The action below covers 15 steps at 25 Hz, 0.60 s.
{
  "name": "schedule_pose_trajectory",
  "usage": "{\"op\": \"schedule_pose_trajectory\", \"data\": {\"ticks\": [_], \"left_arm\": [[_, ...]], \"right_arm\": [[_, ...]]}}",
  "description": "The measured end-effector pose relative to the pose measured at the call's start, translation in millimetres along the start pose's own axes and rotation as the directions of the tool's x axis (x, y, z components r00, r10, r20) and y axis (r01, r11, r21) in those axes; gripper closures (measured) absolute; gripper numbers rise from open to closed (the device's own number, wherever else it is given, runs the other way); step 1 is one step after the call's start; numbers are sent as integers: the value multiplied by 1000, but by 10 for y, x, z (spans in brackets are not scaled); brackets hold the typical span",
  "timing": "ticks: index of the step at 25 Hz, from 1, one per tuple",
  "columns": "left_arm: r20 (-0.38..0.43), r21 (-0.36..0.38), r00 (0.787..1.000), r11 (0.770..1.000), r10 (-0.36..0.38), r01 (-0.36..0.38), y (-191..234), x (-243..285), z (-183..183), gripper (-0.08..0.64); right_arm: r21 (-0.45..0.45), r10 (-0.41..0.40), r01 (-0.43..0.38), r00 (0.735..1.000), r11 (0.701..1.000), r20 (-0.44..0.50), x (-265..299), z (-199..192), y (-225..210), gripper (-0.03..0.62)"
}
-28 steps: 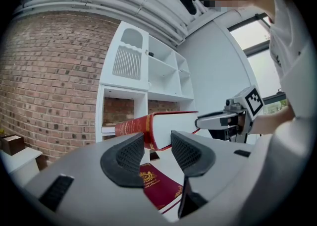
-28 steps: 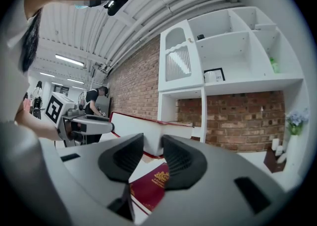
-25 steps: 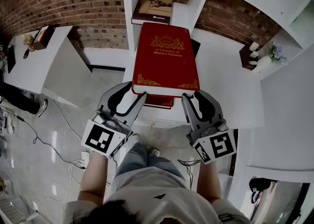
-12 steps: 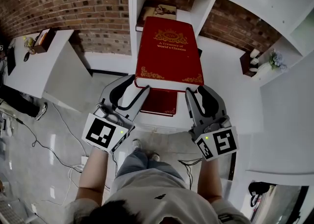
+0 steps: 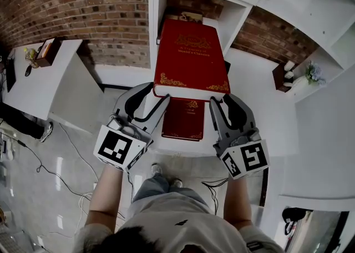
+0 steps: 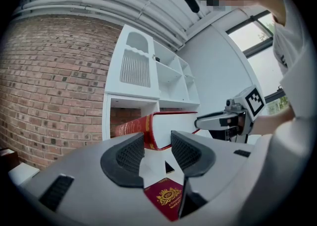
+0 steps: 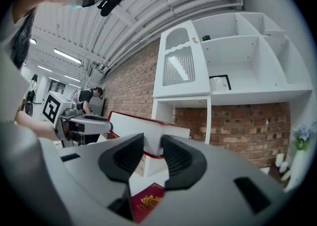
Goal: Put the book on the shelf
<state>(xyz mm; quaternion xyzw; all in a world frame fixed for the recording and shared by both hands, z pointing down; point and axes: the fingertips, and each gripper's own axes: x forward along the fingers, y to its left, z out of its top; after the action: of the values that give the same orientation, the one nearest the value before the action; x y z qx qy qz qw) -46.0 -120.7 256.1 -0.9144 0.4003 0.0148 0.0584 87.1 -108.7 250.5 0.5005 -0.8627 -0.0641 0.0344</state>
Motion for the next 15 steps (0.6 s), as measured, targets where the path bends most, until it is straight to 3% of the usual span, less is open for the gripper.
{"op": "schedule_pose_trajectory", "data": {"ticks": [15], "left_arm": [[-10,-19,1000,1000,-7,7,426,175,-155,383]], "right_arm": [[-2,-15,15,1000,1000,-19,447,-81,-15,466]]}}
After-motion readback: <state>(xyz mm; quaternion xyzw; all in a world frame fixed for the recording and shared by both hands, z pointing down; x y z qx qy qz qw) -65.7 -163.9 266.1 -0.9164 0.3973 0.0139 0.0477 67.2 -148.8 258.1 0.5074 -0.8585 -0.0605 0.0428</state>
